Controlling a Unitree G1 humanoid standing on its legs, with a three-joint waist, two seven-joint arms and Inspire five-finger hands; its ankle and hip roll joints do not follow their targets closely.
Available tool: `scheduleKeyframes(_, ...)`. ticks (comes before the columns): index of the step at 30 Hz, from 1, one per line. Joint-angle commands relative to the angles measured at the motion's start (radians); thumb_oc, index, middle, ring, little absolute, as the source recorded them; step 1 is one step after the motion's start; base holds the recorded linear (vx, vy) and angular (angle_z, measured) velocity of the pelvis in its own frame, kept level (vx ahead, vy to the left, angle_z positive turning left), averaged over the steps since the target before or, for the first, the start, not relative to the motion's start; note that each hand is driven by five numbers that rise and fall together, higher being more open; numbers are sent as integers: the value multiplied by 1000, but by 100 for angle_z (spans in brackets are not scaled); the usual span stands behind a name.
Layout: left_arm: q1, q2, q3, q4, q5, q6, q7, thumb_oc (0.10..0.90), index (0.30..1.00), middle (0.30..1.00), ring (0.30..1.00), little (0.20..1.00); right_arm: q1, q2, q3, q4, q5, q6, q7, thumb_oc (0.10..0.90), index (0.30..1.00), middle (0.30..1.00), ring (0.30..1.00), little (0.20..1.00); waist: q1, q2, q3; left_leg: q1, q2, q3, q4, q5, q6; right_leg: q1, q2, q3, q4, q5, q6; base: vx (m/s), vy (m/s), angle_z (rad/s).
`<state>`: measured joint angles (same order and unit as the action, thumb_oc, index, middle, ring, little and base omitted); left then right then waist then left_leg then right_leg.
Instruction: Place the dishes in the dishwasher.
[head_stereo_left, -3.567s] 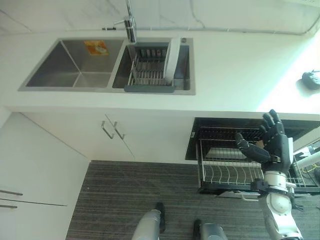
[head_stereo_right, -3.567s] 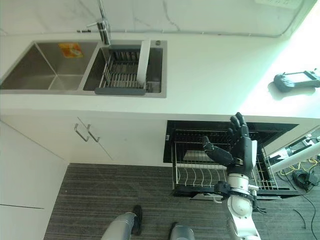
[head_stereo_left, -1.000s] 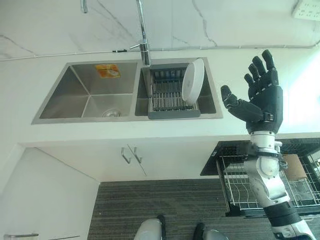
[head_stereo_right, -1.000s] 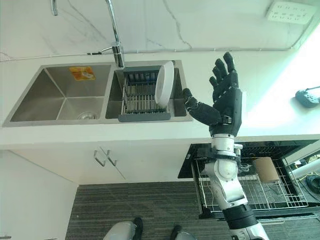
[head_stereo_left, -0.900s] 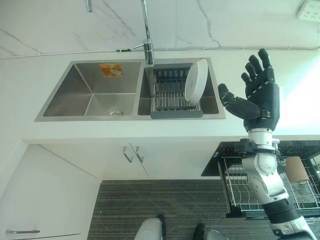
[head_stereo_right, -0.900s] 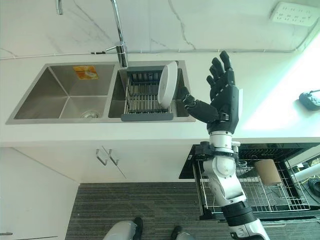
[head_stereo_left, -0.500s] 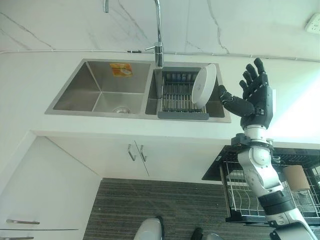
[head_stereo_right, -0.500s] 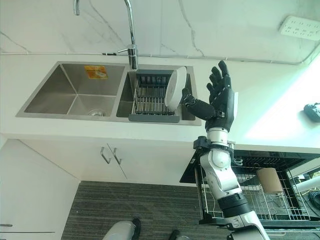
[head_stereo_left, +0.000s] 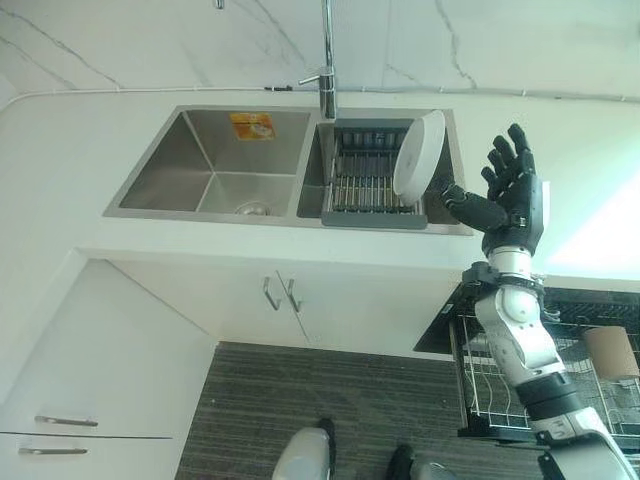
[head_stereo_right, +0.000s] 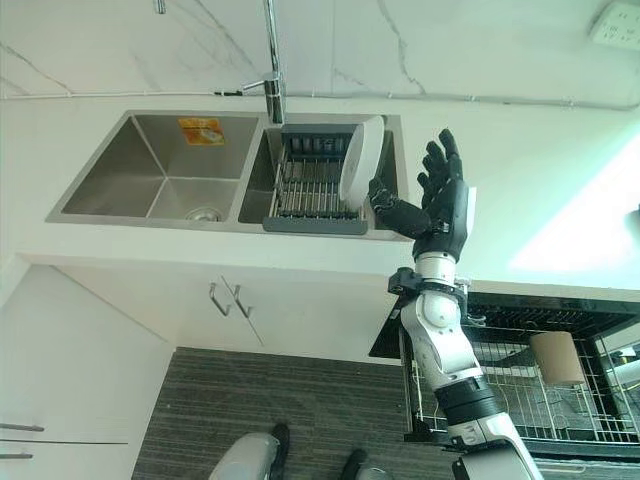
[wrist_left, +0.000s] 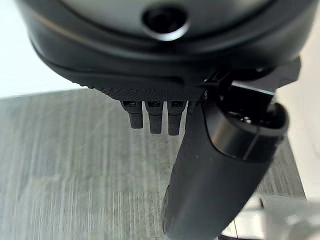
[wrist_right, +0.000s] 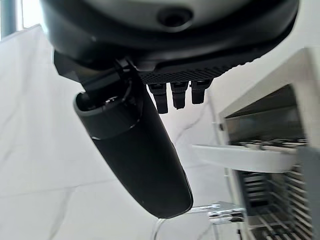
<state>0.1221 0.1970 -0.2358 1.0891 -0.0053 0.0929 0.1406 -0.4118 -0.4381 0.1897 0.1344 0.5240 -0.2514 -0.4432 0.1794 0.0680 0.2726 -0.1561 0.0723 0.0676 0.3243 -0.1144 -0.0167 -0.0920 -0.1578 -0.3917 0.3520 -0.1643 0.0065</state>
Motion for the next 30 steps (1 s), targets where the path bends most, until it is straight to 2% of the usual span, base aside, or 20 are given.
scheduleKeyframes(1,15,40,-52,15,42,-23,-29,800,900,900,900,900,-172,-38,-11,-61,3,-72,33,800,900,900,900,900,-11,-21,-10,-12,67,-14,-24,-59,-65,99,3,10,-52,-143,24,0,0,0)
scheduleKeyframes(4,5,40,-87,-5,58,-44,-43,800,900,900,900,900,-181,-26,0,-43,8,-62,33,800,900,900,900,900,-14,-21,-10,-5,63,-13,-24,-64,-63,101,0,13,-52,-140,27,0,0,0)
scheduleKeyframes(13,-17,45,-142,-8,85,-50,-59,800,900,900,900,900,-209,-10,12,16,9,-59,33,800,900,900,900,900,-10,-32,-13,17,54,-13,-24,-81,-53,111,-12,11,-52,-135,35,4,0,0)
scheduleKeyframes(17,-21,51,-155,-5,102,-54,-64,800,900,900,900,900,-218,-15,13,24,5,-55,44,800,900,900,900,900,-8,-35,-15,22,50,-15,-24,-86,-50,114,-15,10,-52,-134,38,8,3,0)
scheduleKeyframes(21,-28,73,-195,-9,202,-93,-46,800,900,900,900,900,-265,-29,23,48,5,-30,61,800,900,900,900,900,2,-41,-13,27,42,-20,-24,-92,-45,117,-19,10,-52,-130,42,30,13,3)
scheduleKeyframes(30,-53,92,-233,-24,223,-101,-45,800,900,900,900,900,-318,-34,21,101,28,-16,35,800,900,900,900,900,12,-43,-8,25,38,-28,-24,-92,-43,116,-20,7,-52,-124,44,12,2,5)
